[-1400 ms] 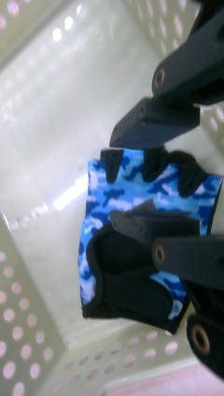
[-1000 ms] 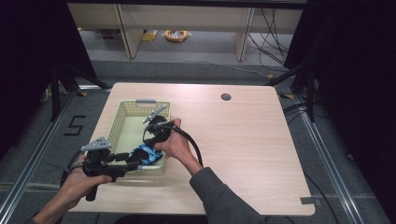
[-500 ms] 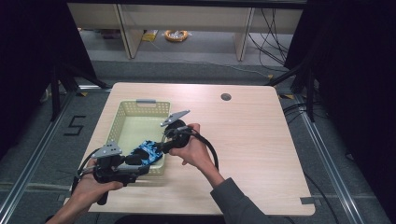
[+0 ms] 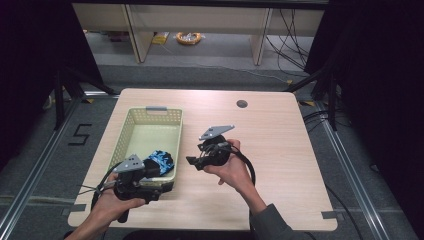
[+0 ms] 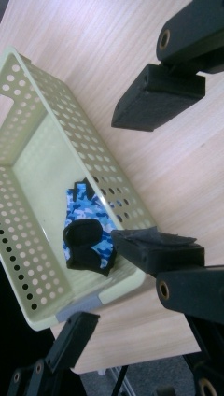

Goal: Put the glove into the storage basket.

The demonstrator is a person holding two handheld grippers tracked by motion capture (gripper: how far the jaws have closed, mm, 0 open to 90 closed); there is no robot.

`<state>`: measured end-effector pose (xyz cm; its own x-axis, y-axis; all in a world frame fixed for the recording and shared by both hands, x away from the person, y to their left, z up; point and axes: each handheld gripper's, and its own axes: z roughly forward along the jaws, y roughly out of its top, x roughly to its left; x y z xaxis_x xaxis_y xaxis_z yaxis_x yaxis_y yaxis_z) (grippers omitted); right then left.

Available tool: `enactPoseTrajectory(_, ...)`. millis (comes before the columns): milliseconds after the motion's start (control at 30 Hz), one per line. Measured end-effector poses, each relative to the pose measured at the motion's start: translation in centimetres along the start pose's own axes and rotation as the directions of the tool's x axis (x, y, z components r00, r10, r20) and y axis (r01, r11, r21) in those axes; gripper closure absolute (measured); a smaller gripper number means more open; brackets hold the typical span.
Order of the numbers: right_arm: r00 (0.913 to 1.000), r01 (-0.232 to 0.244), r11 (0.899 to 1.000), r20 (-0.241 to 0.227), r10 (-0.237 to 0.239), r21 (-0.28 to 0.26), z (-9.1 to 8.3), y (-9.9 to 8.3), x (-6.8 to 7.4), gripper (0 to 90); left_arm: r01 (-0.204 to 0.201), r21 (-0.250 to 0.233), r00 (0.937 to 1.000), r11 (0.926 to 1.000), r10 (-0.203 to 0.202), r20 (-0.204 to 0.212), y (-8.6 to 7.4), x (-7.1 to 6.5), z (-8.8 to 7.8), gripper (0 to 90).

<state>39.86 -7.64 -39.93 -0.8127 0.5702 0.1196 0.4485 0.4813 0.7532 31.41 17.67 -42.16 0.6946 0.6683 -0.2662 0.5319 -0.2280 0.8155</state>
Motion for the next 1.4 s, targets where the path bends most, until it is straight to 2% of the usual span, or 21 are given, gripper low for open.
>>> enactPoseTrajectory(33,1.0,0.008,1.0,0.005,-0.008,-0.018,-0.1,-0.3,0.0,39.5,0.003,-0.002,1.0,1.0,-0.003,-0.001,-0.1,-0.1,0.1,25.8)
enactPoseTrajectory(233,1.0,0.007,1.0,-0.002,-0.007,-0.02,-0.9,-1.8,0.1,39.4,0.003,-0.005,0.9998,1.0,-0.003,0.021,-0.2,-0.5,0.7,22.6)
enactPoseTrajectory(267,0.9997,0.021,0.999,-0.006,-0.022,-0.032,-0.9,-2.1,0.0,39.4,-0.003,-0.008,0.9999,1.0,0.003,0.014,-0.3,-0.7,0.8,22.5)
enactPoseTrajectory(333,0.9999,-0.011,1.0,-0.002,0.011,-0.029,-1.3,-2.5,0.0,39.4,-0.014,-0.009,0.9999,0.9999,0.014,0.006,-0.3,-0.8,0.9,22.5)
enactPoseTrajectory(400,1.0,0.003,0.999,-0.004,-0.004,-0.041,-1.5,-2.9,-0.2,39.4,-0.017,-0.01,0.9998,0.9998,0.017,0.014,-0.3,-0.9,1.0,22.6)
enactPoseTrajectory(533,1.0,-0.009,0.999,-0.003,0.009,-0.052,-2.1,-3.7,-0.2,39.1,-0.008,-0.007,0.9996,0.9999,0.009,0.026,-0.4,-1.0,1.2,22.7)
enactPoseTrajectory(567,0.9999,-0.016,0.998,0.003,0.016,-0.057,-2.1,-3.9,-0.2,39.0,-0.01,-0.023,0.9995,0.9997,0.01,0.031,-0.5,-0.9,1.4,22.7)
enactPoseTrajectory(633,0.9999,-0.01,0.999,-0.006,0.01,-0.047,-2.2,-4.2,-0.3,38.6,-0.018,-0.007,0.9996,0.9998,0.018,0.023,-0.7,-1.0,1.3,22.7)
enactPoseTrajectory(667,0.9998,-0.018,0.999,-0.003,0.018,-0.048,-2.4,-4.4,-0.3,38.6,-0.022,-0.008,0.9997,0.9997,0.022,0.014,-0.8,-1.1,1.3,22.7)
enactPoseTrajectory(733,0.9991,-0.042,0.998,0.0,0.042,-0.043,-2.5,-4.7,-0.3,37.8,-0.027,-0.006,0.9992,0.9996,0.027,0.029,-1.3,-1.0,1.4,22.8)
enactPoseTrajectory(767,0.9991,-0.043,0.998,0.005,0.043,-0.046,-2.6,-4.9,-0.4,37.7,-0.024,-0.009,0.9993,0.9997,0.024,0.028,-1.4,-1.1,1.4,22.7)
enactPoseTrajectory(800,0.9999,-0.017,0.998,0.001,0.017,-0.055,-2.6,-5.0,-0.6,37.5,-0.023,-0.007,0.9991,0.9997,0.023,0.036,-1.6,-1.0,1.4,22.8)
enactPoseTrajectory(833,0.9987,-0.049,0.998,0.013,0.05,-0.044,-2.8,-5.3,-0.5,37.1,-0.022,-0.011,0.9991,0.9997,0.023,0.036,-1.7,-1.1,1.5,22.8)
enactPoseTrajectory(1000,0.9969,-0.077,0.996,0.012,0.078,-0.052,-3.0,-6.1,-0.4,34.3,-0.007,0.003,0.9985,1.0,0.007,0.054,-2.3,-1.3,1.5,22.9)
enactPoseTrajectory(1200,0.9954,-0.09,0.995,0.027,0.092,-0.041,-3.3,-7.2,-0.2,30.4,-0.025,0.004,0.9983,0.9997,0.025,0.052,-2.8,-1.6,1.5,22.8)
enactPoseTrajectory(1233,0.9955,-0.093,0.995,0.016,0.093,-0.036,-3.3,-7.3,-0.1,30.2,-0.029,0.005,0.9984,0.9996,0.029,0.048,-2.9,-1.6,1.6,22.8)
enactPoseTrajectory(1267,0.9945,-0.104,0.994,0.013,0.104,-0.036,-3.3,-7.4,0.0,30.1,-0.054,0.007,0.9973,0.9985,0.054,0.05,-3.1,-1.6,1.6,22.8)
enactPoseTrajectory(1300,0.9954,-0.094,0.995,0.013,0.095,-0.039,-3.3,-7.6,0.0,29.7,-0.06,0.012,0.9972,0.9981,0.059,0.045,-3.2,-1.6,1.7,22.8)
enactPoseTrajectory(1333,0.9933,-0.114,0.993,0.014,0.115,-0.03,-3.4,-7.7,0.2,29.2,-0.062,0.013,0.9969,0.998,0.061,0.05,-3.4,-1.7,1.8,22.8)
enactPoseTrajectory(1367,0.9952,-0.094,0.995,0.025,0.095,-0.037,-3.4,-7.8,0.2,28.6,-0.064,0.023,0.9968,0.9977,0.063,0.051,-3.5,-1.7,1.8,22.8)
enactPoseTrajectory(1400,0.9929,-0.118,0.992,0.011,0.118,-0.033,-3.4,-8.0,0.4,28.3,-0.056,0.017,0.9977,0.9983,0.056,0.04,-3.7,-1.9,1.9,22.8)
